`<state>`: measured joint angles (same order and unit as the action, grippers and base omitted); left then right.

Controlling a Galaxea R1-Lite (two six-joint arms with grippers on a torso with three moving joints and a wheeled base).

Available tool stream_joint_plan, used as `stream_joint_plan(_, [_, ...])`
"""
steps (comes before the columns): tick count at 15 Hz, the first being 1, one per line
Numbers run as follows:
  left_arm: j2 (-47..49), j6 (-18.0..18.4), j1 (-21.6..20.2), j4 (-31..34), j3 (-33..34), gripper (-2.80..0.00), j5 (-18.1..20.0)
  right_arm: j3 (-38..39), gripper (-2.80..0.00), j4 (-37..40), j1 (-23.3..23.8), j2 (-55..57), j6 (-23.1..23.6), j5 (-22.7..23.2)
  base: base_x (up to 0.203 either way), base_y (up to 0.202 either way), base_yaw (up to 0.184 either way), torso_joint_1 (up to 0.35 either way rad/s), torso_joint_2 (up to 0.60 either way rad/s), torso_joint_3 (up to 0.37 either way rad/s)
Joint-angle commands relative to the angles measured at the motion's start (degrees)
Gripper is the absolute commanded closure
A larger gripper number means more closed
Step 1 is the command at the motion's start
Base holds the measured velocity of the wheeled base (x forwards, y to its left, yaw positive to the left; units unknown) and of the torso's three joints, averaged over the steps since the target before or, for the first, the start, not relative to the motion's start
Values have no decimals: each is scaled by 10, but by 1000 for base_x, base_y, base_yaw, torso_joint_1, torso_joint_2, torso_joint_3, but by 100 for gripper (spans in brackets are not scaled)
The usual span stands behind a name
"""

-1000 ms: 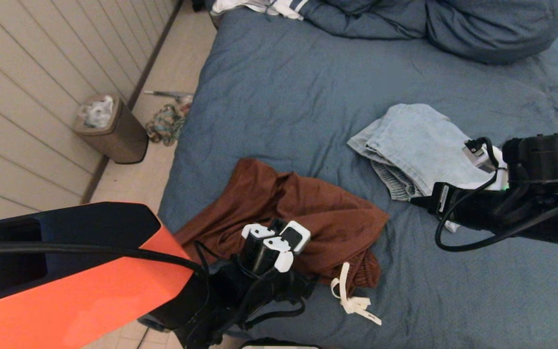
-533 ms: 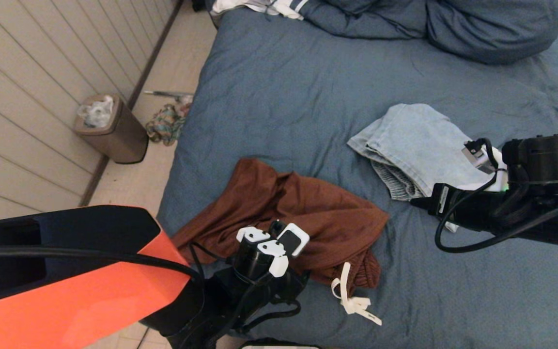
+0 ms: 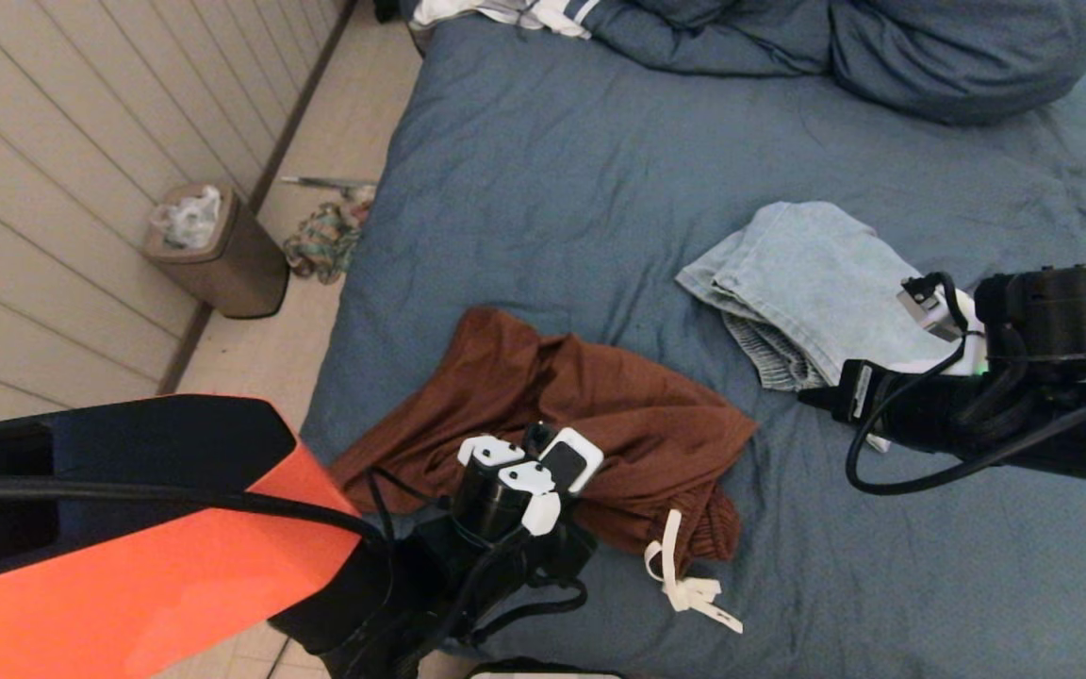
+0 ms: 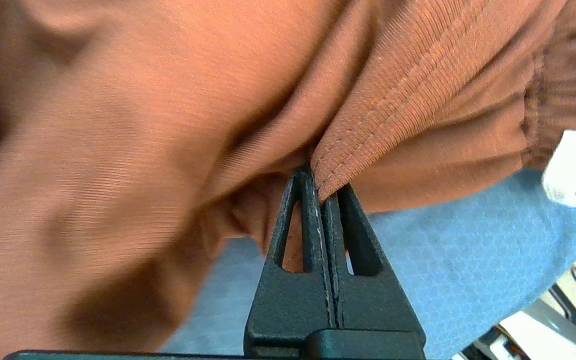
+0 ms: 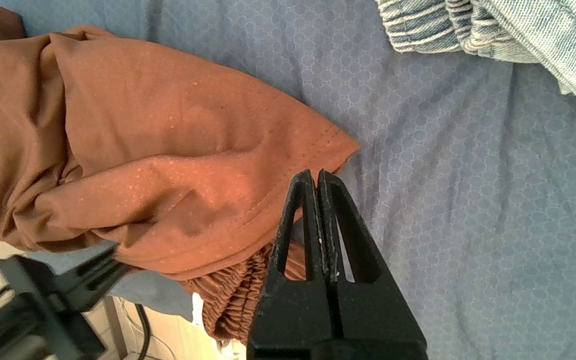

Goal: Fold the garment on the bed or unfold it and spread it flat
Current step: Unford the brown shorts

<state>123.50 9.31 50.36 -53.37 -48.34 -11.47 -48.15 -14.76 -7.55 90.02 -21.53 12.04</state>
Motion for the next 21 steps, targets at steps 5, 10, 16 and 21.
stream_joint_plan(5, [-154,1,0,40,2,0,-9,0,0,-4,0,2,-1,1,0,0,0,0,0,0])
stream_joint_plan(10, [-242,-6,-63,96,6,0,-6,4,0,-5,0,0,-1,1,0,0,0,0,0,0])
stream_joint_plan(16, [-235,-40,-217,96,27,0,47,5,0,-5,-1,3,-1,2,0,0,0,0,0,0])
stream_joint_plan(21, [-215,-57,-324,83,46,0,102,5,0,-5,-10,12,-1,1,0,0,0,0,0,0])
